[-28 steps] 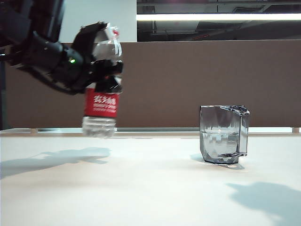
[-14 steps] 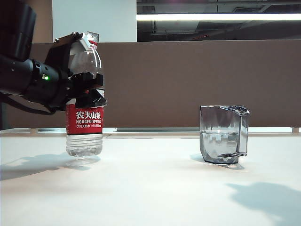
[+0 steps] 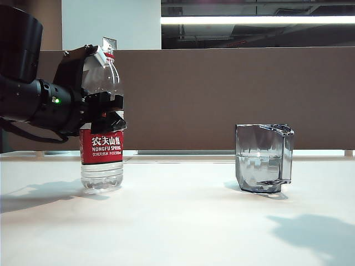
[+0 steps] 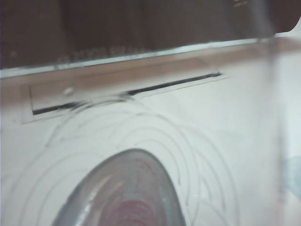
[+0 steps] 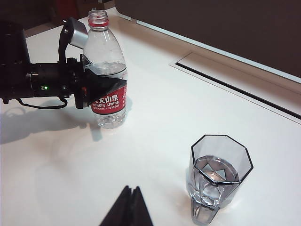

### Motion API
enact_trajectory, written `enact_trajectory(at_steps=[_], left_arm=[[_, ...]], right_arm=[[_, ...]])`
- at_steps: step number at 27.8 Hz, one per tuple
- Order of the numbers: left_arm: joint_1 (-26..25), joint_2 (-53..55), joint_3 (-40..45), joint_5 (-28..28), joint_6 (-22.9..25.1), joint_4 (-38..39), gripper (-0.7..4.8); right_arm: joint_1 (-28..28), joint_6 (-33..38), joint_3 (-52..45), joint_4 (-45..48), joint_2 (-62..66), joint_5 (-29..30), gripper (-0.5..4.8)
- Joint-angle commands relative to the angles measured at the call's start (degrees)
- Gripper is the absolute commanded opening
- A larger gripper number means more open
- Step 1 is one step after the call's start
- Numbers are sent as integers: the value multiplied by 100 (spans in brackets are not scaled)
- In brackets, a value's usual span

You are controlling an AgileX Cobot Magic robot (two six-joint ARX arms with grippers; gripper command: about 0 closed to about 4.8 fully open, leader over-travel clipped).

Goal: Pick up the mineral water bottle with the left hand on the table and pour water into the mug until it's half full.

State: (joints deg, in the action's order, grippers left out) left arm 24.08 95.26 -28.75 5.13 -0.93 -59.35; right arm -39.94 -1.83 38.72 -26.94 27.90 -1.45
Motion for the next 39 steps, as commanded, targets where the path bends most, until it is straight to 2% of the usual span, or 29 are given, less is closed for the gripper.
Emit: enact_trajectory(at_steps=[1,7,9,13,14,15,33,39], left_arm=[[9,-33,-31,15,7,-435,120],[13,-33,-33,15,4,-452,120],[15,-33,-33,15,4,-439,136],[17,-33,-33,15,4,-345,338],[20,-33,-33,15,4,-315,381],[20,-39,-33,15,4,-284,400],[22,-695,-31,17,4,673,404],[22,-1255,-33,17,4,1410,404]], right_arm=[[0,-11,37,98,-2,11,-5],[0,-13,37,98,-2,11,-5],[0,-11,37,98,-2,11,-5],[0,-11,37,98,-2,11,-5],[0,-11,37,101,-2,11,-6],[0,-11,37,98,-2,11,-6],[0,-13,37,103,-2,11,-5],[2,-13,37,103,-2,11,-5]])
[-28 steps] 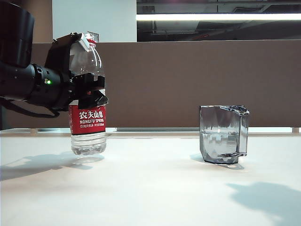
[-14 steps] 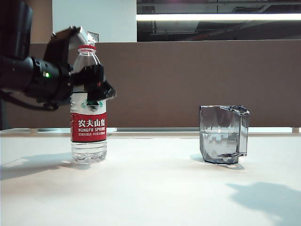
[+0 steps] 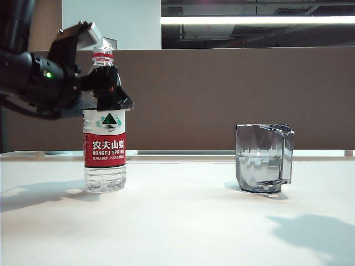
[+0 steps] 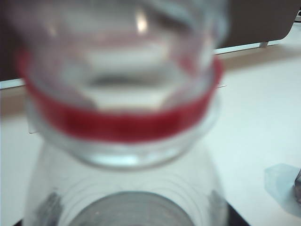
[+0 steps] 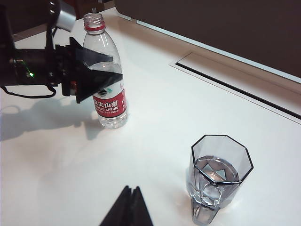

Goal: Pick up the mineral water bottle with the left hand on the table and pour water into the mug until it's half full.

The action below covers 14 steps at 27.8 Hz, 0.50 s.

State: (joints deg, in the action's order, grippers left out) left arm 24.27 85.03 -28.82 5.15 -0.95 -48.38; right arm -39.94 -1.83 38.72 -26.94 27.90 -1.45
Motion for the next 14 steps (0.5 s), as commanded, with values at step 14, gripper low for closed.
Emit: enact_trajectory(at_steps=[14], left_arm=[[2,-1646,-26,15,46,2605,404]], right_arm=[[0,-11,37,105,-2,13,-6]])
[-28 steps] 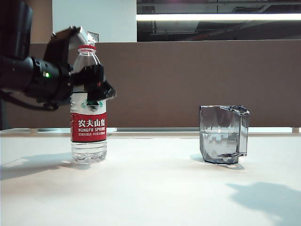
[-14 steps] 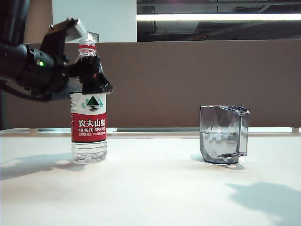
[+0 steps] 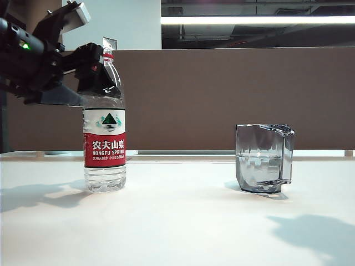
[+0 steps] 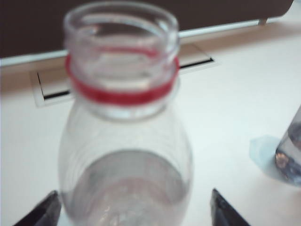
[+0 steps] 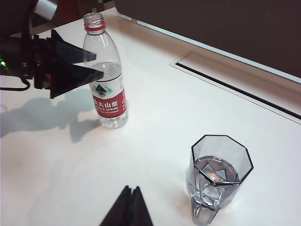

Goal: Pick up the mineral water bottle with the left hand on the table and pour water into the mug until it's half full.

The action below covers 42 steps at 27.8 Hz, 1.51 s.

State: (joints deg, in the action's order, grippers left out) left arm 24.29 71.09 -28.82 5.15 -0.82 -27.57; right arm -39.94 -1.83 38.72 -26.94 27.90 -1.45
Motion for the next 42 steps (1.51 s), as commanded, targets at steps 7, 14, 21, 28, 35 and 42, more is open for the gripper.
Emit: enact_trajectory(at_steps=[7,14,21,28,35,42], left_arm=[[0,-1130,-26,15,33,1895,368],[0,-1749,-24,17,-138,3145,-8],[0,-1808,-22,17,-136,3364,-8],[2,-1888,-11,17,-136,3394,-8],[0,-2470,592,17,-142,2852,-8],[0,-2824,1119,17,-352,2260,-8]], right_arm=[[0,-7,37,144,-2,9,-5],[2,9,-153,232,-15,-251,-6],[0,7,-1241,1690,-472,-205,-5],[4,9,-2253,2225,-1049,-208,-5],[2,11,-2973,2157,-1425,-315,13],[2,11,-2990,1904,-1425,-313,13]])
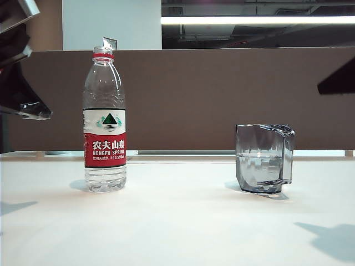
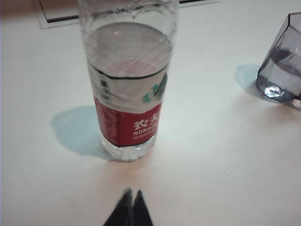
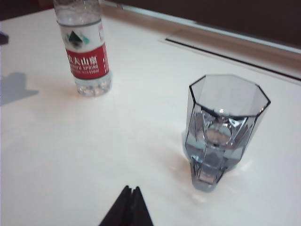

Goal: Pick up the mineral water bottle with the left hand on the table and pour water into the mug until it's half full.

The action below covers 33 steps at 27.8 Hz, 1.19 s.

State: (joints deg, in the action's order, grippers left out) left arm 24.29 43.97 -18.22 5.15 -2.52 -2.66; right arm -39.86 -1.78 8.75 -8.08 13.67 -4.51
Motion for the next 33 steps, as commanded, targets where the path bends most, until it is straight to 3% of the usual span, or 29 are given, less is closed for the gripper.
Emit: enact_trajectory(at_steps=[1,6,15,33], left_arm=[[0,-146,63,17,-251,-212,-8],[0,-205,61,17,-761,-531,-6],[-13,-219,63,15,-734,-1775,-6],[-1969,-2656,535,13,-734,-1665,-6]], right_arm=[[-7,7,7,20,-2,-7,13],[-7,7,7,17,-2,-7,13],[-7,7,7,20,-2,-7,13],[-7,7,7,17,-4,-7,13]])
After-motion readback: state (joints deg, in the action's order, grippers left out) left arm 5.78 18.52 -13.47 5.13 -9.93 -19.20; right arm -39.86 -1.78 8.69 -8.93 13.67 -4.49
